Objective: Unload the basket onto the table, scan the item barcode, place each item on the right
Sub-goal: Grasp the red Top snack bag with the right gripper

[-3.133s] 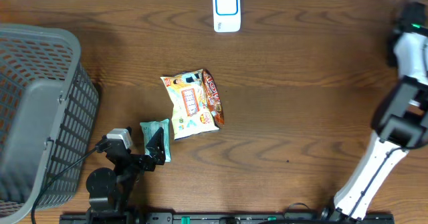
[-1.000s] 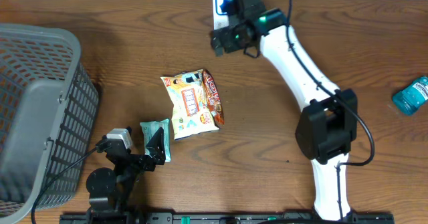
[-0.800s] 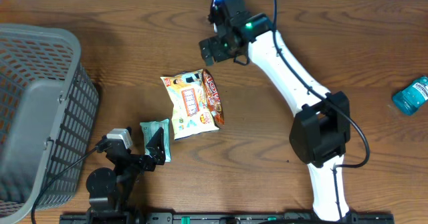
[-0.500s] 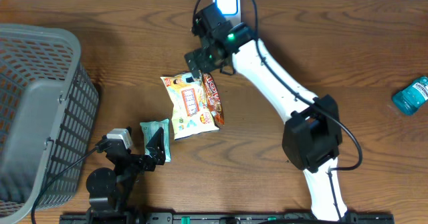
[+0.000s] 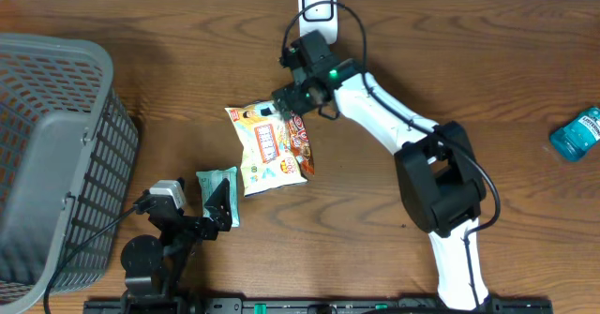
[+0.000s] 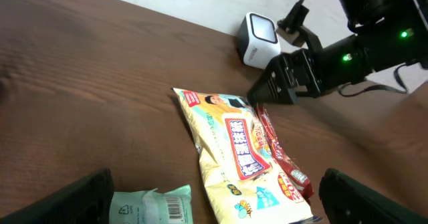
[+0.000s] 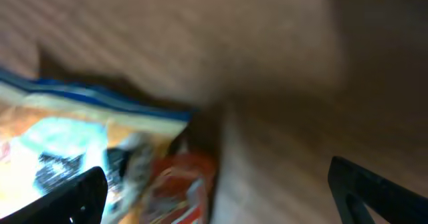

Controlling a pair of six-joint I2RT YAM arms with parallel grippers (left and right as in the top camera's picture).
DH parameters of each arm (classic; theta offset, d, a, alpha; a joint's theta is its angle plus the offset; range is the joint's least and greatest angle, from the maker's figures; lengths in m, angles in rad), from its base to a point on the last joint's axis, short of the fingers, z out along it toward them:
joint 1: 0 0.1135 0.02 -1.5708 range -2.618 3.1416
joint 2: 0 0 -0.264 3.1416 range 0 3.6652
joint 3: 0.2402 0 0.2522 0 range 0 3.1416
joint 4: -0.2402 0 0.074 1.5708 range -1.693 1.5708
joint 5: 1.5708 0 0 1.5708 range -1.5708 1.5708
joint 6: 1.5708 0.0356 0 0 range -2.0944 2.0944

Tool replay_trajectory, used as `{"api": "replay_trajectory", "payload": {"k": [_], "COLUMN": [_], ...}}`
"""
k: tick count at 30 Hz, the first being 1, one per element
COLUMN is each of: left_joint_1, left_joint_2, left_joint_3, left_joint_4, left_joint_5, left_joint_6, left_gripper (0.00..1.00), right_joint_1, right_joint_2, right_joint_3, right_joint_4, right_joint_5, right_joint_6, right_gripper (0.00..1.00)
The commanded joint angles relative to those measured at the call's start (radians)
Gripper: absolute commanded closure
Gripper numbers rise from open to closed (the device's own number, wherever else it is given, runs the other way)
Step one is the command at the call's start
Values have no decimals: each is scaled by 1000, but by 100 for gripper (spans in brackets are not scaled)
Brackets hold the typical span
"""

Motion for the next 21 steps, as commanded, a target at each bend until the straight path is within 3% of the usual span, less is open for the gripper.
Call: {"api": "replay_trajectory", "payload": {"k": [1,7,21], "left_joint_1": [-2,-2,-2], "left_joint_2": [-3,-3,-3], "left_joint_3": [-11,-11,-11], "left_joint_4": [-23,-23,-23], "left_joint_5": [2,2,2], "left_joint_6": [2,2,2], "left_gripper": [2,3,2], "right_joint_1": [-18,-20,-30], "right_joint_2": [-9,-9,-9], "right_joint_3": [-51,-237,-268], "right_joint_4": [154,533,566], "right_joint_5": [-27,-24,-24], "right_joint_6": [-58,-18,43], "right_gripper": [1,1,1]}}
